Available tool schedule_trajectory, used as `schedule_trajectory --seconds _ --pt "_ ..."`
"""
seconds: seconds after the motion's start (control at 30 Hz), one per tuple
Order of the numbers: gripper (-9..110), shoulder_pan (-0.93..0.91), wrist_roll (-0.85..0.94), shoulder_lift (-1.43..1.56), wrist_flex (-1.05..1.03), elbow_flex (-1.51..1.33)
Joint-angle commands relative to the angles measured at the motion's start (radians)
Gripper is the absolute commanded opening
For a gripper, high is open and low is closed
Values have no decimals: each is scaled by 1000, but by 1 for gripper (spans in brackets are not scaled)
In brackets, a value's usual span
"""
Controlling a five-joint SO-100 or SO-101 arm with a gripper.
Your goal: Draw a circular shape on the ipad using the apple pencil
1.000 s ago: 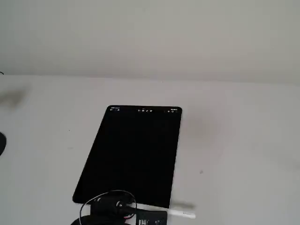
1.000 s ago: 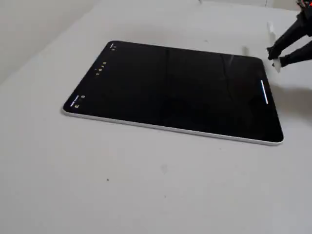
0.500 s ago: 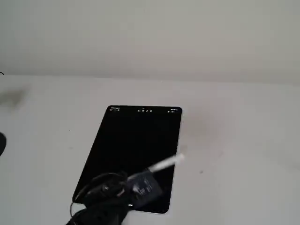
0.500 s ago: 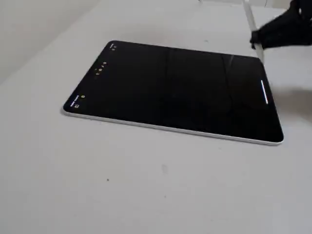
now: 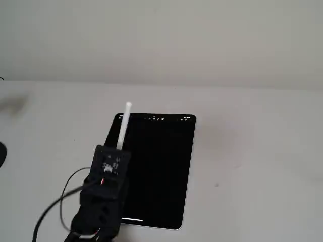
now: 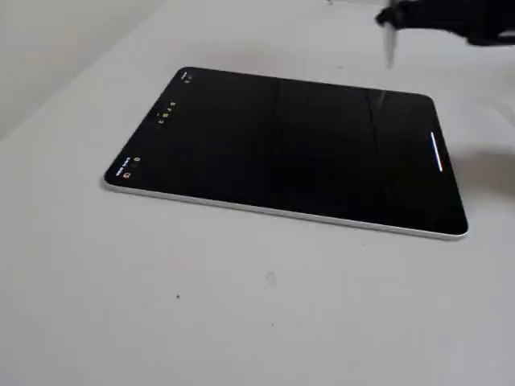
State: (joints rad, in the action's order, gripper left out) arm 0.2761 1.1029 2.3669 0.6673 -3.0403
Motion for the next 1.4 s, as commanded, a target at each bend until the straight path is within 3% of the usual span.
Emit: schedule_trajectory --seconds 0.0,0.17,0.37,1.37 --pt "0 -35 80 -617 465 279" --pt "0 -58 147 -992 607 526" --pt "0 -81 178 -1181 607 695" --pt "0 -18 242 -1385 646 773"
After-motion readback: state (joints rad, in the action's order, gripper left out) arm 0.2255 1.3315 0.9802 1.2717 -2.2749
